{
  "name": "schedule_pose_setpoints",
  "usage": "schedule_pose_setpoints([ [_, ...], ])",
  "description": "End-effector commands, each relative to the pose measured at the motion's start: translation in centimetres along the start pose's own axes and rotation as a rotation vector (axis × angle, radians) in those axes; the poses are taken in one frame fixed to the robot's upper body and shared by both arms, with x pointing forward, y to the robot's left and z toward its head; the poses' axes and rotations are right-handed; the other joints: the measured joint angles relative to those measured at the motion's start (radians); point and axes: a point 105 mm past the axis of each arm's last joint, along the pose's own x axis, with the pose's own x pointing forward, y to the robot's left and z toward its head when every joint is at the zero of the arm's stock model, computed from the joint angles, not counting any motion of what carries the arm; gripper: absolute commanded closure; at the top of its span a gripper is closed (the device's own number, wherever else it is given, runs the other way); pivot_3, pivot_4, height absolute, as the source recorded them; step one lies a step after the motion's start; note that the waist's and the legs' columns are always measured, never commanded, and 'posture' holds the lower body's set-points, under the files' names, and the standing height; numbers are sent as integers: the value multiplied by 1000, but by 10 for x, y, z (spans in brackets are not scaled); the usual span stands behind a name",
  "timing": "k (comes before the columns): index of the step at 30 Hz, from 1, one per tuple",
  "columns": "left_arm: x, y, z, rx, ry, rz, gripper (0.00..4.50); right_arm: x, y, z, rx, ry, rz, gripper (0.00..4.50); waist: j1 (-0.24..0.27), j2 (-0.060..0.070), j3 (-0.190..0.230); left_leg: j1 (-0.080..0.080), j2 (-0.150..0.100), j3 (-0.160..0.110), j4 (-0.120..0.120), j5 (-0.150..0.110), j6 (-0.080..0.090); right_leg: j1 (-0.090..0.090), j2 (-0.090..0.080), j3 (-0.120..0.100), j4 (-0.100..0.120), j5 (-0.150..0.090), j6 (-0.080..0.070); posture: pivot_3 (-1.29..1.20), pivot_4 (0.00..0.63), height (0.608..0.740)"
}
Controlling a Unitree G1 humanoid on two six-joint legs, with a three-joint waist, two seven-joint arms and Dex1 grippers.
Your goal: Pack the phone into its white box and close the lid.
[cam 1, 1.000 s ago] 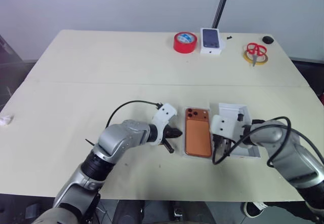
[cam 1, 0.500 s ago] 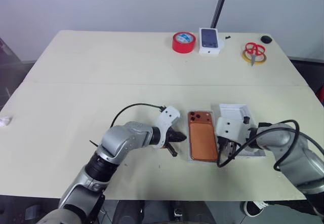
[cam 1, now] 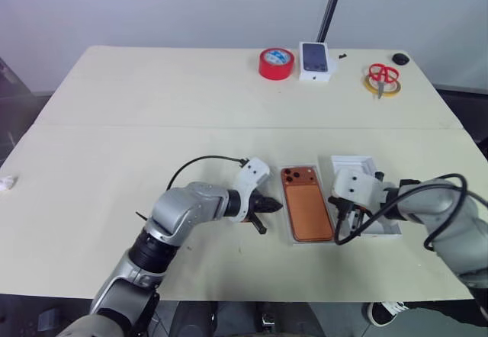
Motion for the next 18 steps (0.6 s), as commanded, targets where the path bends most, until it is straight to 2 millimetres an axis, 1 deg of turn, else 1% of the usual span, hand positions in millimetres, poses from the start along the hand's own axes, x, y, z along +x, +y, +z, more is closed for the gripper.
schedule_pose_setpoints([
  [1, -16, 10, 15, 26, -75, 36, 4500, -20, -1, 11, 14, -40, 2, 2665, 1, 0, 0, 0, 0, 0, 0, 0, 0, 0, 0, 0, 0, 0, 0, 0, 150, 690],
  [4, -24, 19, 22, 63, -115, 71, 4500, -24, -12, 8, 117, -31, -55, 1047, 1, 0, 0, 0, 0, 0, 0, 0, 0, 0, 0, 0, 0, 0, 0, 0, 150, 690],
  [5, -28, 20, 26, 123, -143, 73, 4500, -24, -18, 2, 191, -3, -81, 578, 2, 0, 0, 0, 0, 0, 0, 0, 0, 0, 0, 0, 0, 0, 0, 0, 150, 690],
  [7, -36, 15, 30, 247, -182, 54, 4500, -25, -28, -6, 327, 30, -126, 578, -1, 0, 0, 0, 0, 0, 0, 0, 0, 0, -1, 0, 0, 0, 0, 0, 150, 690],
  [10, -47, 2, 23, 439, -207, -22, 4500, -25, -37, -13, 519, 71, -154, 578, -1, 2, -1, 1, 1, 1, 0, 0, 0, 0, 0, 0, 0, 0, -1, 0, 150, 690],
  [14, -57, -10, 13, 549, -213, -103, 4500, -21, -34, -14, 649, 77, -126, 578, 2, 2, -1, 0, 1, 1, 0, 0, 0, 0, -1, 0, 0, 0, -1, 0, 150, 690],
  [18, -62, -23, 4, 603, -214, -181, 4500, -12, -33, -16, 699, 70, -104, 578, 3, 2, -1, 0, 0, 1, 0, -1, 2, 0, -1, 0, -1, 0, -1, 0, 150, 690],
])
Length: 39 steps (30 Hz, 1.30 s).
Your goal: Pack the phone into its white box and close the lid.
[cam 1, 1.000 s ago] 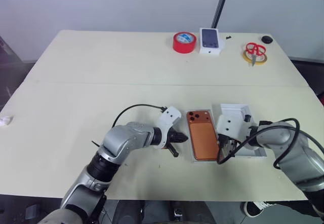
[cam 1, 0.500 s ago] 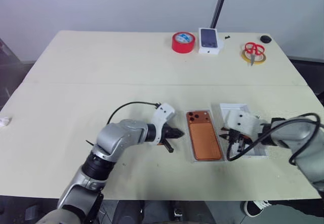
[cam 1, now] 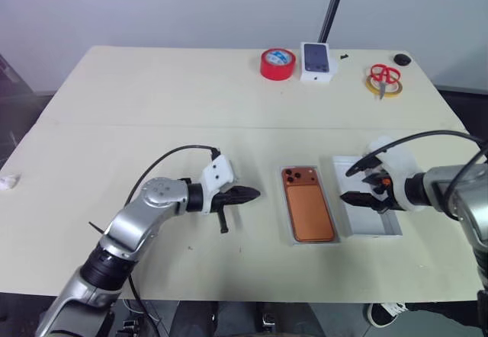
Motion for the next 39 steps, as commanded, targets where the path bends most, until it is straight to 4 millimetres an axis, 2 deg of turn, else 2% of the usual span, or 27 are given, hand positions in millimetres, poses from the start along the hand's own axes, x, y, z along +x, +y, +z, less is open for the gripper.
schedule_pose_setpoints([
  [1, 0, -16, 14, 89, -54, -77, 4500, -2, -1, 8, 26, -42, -2, 578, -1, 0, 0, 0, 0, 0, 0, 0, 0, 0, 0, 0, 0, 0, 0, 0, 150, 690],
  [7, -1, -25, 13, 98, -70, -106, 4500, 11, -6, 3, 78, -26, -54, 578, -6, 0, 0, 0, 0, 0, 0, 0, 1, 0, 1, 0, 0, 0, 0, 0, 150, 690],
  [8, -1, -25, 13, 95, -74, -103, 4500, 13, -7, 2, 90, -26, -64, 805, -5, 0, 0, 0, 0, 0, 0, 0, 1, 0, 1, 0, 0, 0, 0, 0, 150, 690],
  [11, -1, -23, 15, 85, -86, -89, 4500, 17, -9, 0, 131, -31, -82, 1852, -4, 0, 0, 0, 0, 0, 0, 0, 1, 0, 1, 0, 0, 0, 0, 0, 150, 690],
  [16, -2, -22, 14, 81, -86, -81, 4500, 18, -6, 4, 157, -46, -69, 4414, -4, 0, 0, 0, 0, 0, 0, 0, 1, 0, 1, 0, 0, 0, 1, 0, 150, 690],
  [20, -4, -21, 12, 78, -80, -65, 4500, 15, -8, 14, 201, -94, -73, 4464, -7, 0, 0, 0, 0, 0, 0, 0, 1, 0, 1, 0, 0, 0, 1, 0, 150, 690],
  [24, -13, -1, 10, 42, -91, 54, 4500, -4, -16, 65, 339, -318, -8, 4464, -14, 1, 1, 0, 1, 0, 0, 0, 1, 0, 2, 1, 1, 0, 1, 0, 150, 690],
  [27, -25, 18, 8, 12, -99, 162, 4500, -15, -4, 95, 423, -440, 170, 4464, -8, 2, 1, 0, 1, 0, 0, 0, 1, 0, 3, 1, 1, 0, 1, 0, 150, 690],
  [28, -28, 23, 7, 8, -101, 190, 4500, -17, 4, 102, 439, -462, 242, 4464, -7, 2, 1, 0, 1, 0, 0, 0, 1, 0, 3, 1, 0, 0, 1, 0, 150, 690],
  [30, -38, 37, 6, -7, -107, 271, 4500, -23, 37, 117, 466, -523, 426, 4464, -6, 2, 1, -1, 1, 0, 0, 0, 1, 0, 3, 1, 0, 0, 1, 0, 150, 690],
  [32, -46, 50, 9, -20, -126, 336, 4500, -19, 68, 127, 542, -544, 563, 4464, -7, 1, 1, -2, 1, 0, 1, -1, 2, -1, 2, 1, 0, 0, 1, 0, 150, 690],
  [35, -55, 60, 16, -20, -154, 384, 4500, -11, 106, 136, 601, -578, 648, 4464, -12, 2, 1, -2, 1, 0, 1, -1, 2, -1, 2, 1, 1, 0, 1, 0, 150, 690],
  [39, -61, 62, 18, -6, -145, 389, 4500, 2, 136, 130, 763, -554, 664, 4464, -9, 2, 1, -2, 2, 0, 1, -1, 2, -2, 2, 1, 1, 0, 1, 0, 150, 690],
])
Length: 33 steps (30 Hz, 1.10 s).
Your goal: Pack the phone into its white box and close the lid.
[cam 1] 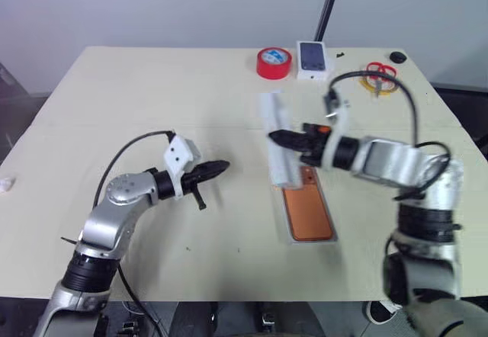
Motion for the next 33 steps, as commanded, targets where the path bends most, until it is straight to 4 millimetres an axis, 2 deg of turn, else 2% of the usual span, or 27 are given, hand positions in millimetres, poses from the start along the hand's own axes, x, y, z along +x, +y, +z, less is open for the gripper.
schedule_pose_setpoints([
  [1, -6, 3, 7, 32, -12, 7, 4500, 0, 11, -11, 87, -59, -20, 4464, 2, 0, 0, 0, 0, 0, 0, 0, 0, 0, 0, 0, 0, 0, 0, 0, 150, 690],
  [4, -4, -2, 5, 37, -3, -8, 4500, -2, 6, -27, 106, -41, -51, 4464, 6, 0, 0, -1, -1, 1, 1, 0, 0, 0, -2, 0, -1, 1, 1, 0, 150, 690],
  [9, 8, -20, 0, 22, 7, -81, 4500, -21, -28, -49, 92, 26, -128, 4464, 5, 0, 0, -1, -1, 1, 1, 0, 0, 0, -2, 0, -1, 1, 2, 0, 150, 690],
  [12, 18, -37, -4, 14, 18, -152, 4500, -32, -39, -49, 63, 53, -136, 3615, 1, 0, 0, 0, -1, 1, 1, 0, 0, 1, -1, 0, -1, 1, 2, 0, 150, 690],
  [15, 32, -53, -14, 20, 50, -219, 4500, -43, -41, -42, -56, 131, -109, 2115, 2, 1, 0, 0, -1, 1, 1, 0, 0, 1, -1, 1, -1, 1, 2, 0, 150, 690],
  [16, 39, -56, -15, 20, 51, -233, 4500, -49, -38, -33, -123, 148, -99, 1417, 2, 1, 0, 0, -1, 1, 1, 0, 0, 1, -1, 1, -1, 1, 2, 0, 150, 690],
  [17, 44, -58, -15, 20, 51, -241, 4500, -53, -35, -27, -166, 160, -92, 1133, 3, 2, 0, 0, -1, 2, 1, 0, 1, 1, -1, 1, -1, 1, 2, 0, 150, 690],
  [18, 48, -60, -15, 18, 47, -247, 4500, -58, -33, -20, -209, 170, -93, 554, 3, 2, 0, 0, -2, 2, 1, 0, 1, 1, -1, 1, -1, 1, 2, 0, 150, 690],
  [20, 56, -64, -11, 7, 33, -265, 4500, -67, -32, -8, -283, 193, -130, 554, 4, 2, 0, 0, -1, 1, 1, -1, 1, 0, -1, 1, -1, 1, 2, 0, 150, 690],
  [24, 71, -78, -8, 10, 20, -316, 4500, -89, -60, 21, -314, 131, -310, 554, 8, 1, 0, 0, -1, 1, 0, -1, 2, 1, 0, 1, -3, 1, 2, 0, 150, 690],
  [26, 77, -81, -10, 9, 27, -321, 4500, -95, -67, 31, -339, 99, -348, 554, 8, 1, 0, 0, -2, 1, 0, -1, 2, 1, -1, 1, -4, 1, 2, 0, 150, 690],
  [29, 90, -86, -11, 8, 39, -323, 4500, -104, -79, 42, -468, 98, -442, 1414, 7, 1, 0, 0, -2, 2, 0, -1, 2, 1, -1, 1, -3, 1, 2, 0, 150, 690],
  [33, 98, -87, -9, -11, 34, -318, 4500, -106, -83, 46, -627, 130, -489, 3435, 4, 1, 0, 0, -1, 1, 0, -1, 2, 1, -1, 1, -3, 1, 3, 0, 150, 690],
])
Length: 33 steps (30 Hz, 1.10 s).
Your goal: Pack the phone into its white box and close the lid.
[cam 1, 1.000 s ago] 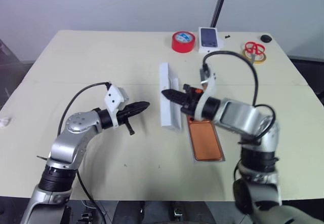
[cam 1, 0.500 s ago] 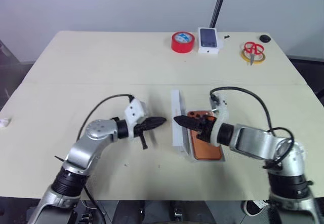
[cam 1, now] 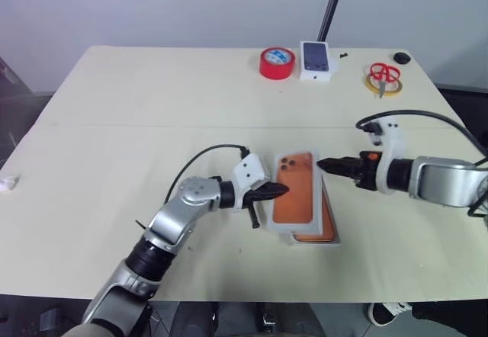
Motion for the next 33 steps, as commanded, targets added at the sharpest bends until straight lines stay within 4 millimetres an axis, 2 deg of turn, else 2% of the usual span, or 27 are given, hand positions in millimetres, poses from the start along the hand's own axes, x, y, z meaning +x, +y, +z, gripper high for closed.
schedule_pose_setpoints([
  [1, 4, 2, 9, 14, -23, 8, 4500, -4, 2, 11, -169, -38, -29, 3978, -2, 0, 0, 0, 0, 0, 0, 0, 0, 0, 0, 0, 0, 0, 0, 0, 150, 690],
  [2, 3, 3, 11, 8, -33, 15, 4500, -4, 0, 11, -224, -29, -54, 4450, -2, 0, 0, 0, 0, 0, 0, 0, 0, 0, 0, 0, 0, 0, 0, 0, 150, 690],
  [5, -2, 7, 17, -12, -58, 37, 4500, -3, -7, 6, -378, 3, -119, 4450, -1, 1, 0, 0, 0, 0, 0, 0, 0, 0, 0, 0, 0, 0, 0, 0, 150, 690],
  [7, -12, 18, 17, -14, -47, 90, 4500, -1, -6, -1, -458, 38, -116, 4450, 0, 1, 0, 0, 0, 0, 0, 0, 0, 0, 0, 0, 0, 0, 0, 0, 150, 690],
  [11, -31, 38, 1, -14, 57, 180, 4500, 2, -2, -12, -573, 80, -92, 4450, -2, 1, 0, 1, 0, 0, 0, 0, 0, 0, 0, 0, 0, 0, 0, 0, 150, 690],
  [15, -37, 39, -9, -10, 120, 174, 4500, 5, 5, -19, -611, 97, -51, 4450, 2, 1, 0, 0, 0, 0, 0, 0, 0, 0, -1, 0, 0, 0, 0, 0, 150, 690],
  [19, -32, 31, -13, -17, 143, 117, 4500, 7, 11, -25, -634, 111, -19, 4450, 3, 1, 0, 0, 0, 0, 0, 0, 0, 0, -1, 0, 0, 0, 0, 0, 150, 690],
  [25, -15, 17, -13, -23, 136, 24, 4500, 9, 16, -33, -651, 127, 10, 4450, 3, 1, 0, 0, 0, 0, 0, 0, 0, 0, -1, 0, 0, 0, 0, 0, 150, 690],
  [33, -3, 3, 2, -1, 95, -71, 4500, 6, 18, -41, -663, 160, 33, 4450, 1, 1, 0, 1, 0, 0, 0, 0, 0, 0, 0, 0, 1, 0, 0, 0, 150, 690],
])
